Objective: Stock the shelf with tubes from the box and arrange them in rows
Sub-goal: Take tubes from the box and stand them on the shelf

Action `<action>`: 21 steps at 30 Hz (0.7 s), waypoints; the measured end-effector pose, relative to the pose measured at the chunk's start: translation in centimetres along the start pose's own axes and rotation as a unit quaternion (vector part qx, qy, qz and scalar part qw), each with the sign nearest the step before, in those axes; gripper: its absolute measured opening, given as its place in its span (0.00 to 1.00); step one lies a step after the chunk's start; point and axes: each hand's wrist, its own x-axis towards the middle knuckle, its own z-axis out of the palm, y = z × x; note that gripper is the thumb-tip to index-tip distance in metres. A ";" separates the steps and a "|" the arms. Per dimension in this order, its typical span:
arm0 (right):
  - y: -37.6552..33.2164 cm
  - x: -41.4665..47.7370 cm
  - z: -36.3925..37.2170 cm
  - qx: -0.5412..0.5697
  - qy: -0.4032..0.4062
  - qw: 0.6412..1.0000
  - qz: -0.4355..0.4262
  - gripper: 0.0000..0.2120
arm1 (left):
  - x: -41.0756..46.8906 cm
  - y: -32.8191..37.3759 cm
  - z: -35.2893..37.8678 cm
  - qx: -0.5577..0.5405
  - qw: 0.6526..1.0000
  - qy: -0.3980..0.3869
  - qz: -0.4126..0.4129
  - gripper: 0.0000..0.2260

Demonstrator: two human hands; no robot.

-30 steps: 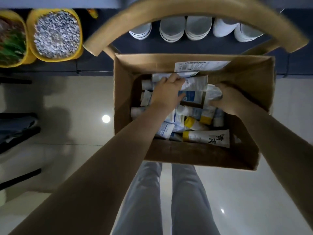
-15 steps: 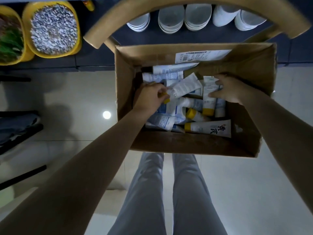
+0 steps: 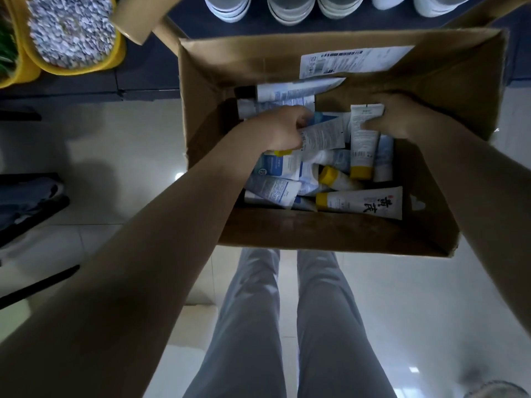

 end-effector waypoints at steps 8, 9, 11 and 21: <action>0.0 -0.9 0.3 -0.024 0.038 0.999 -0.013 0.25 | 0.5 0.4 2.4 -0.023 0.996 0.090 0.012 0.23; -0.3 -1.3 0.2 -0.031 0.048 0.998 -0.026 0.24 | 0.2 0.2 2.4 -0.019 0.997 0.072 0.014 0.24; -0.9 -2.3 -0.1 -0.027 0.059 0.997 -0.049 0.22 | -0.8 -0.3 2.3 -0.011 0.999 0.039 0.016 0.22; -1.9 -9.0 -1.8 -0.011 0.049 0.997 -0.063 0.16 | -6.4 -2.2 2.8 -0.149 0.988 0.043 -0.017 0.26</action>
